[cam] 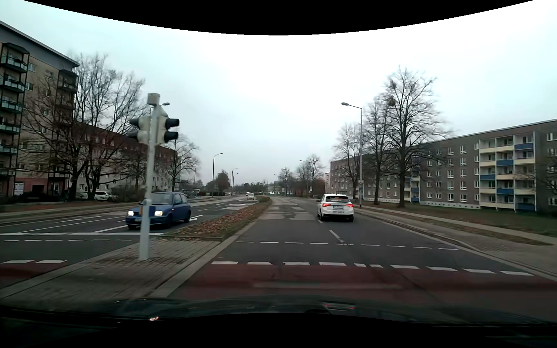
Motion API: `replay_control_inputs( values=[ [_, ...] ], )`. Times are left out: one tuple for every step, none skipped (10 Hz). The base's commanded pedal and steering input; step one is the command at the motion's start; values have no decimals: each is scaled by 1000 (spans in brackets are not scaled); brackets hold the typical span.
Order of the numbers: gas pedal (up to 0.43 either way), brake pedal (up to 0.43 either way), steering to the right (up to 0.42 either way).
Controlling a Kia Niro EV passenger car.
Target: Follow the waypoints while adhering to traffic rules and regulations
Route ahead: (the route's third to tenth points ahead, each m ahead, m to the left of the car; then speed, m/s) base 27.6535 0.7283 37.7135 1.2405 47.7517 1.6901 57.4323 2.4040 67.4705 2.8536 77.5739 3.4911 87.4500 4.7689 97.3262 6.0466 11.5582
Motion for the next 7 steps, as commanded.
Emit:
replay_control_inputs(
  values=[
    [209,0,19],
    [197,0,24],
    [197,0,26],
    [197,0,27],
    [189,0,27],
    [189,0,28],
    [189,0,28]
  ],
)
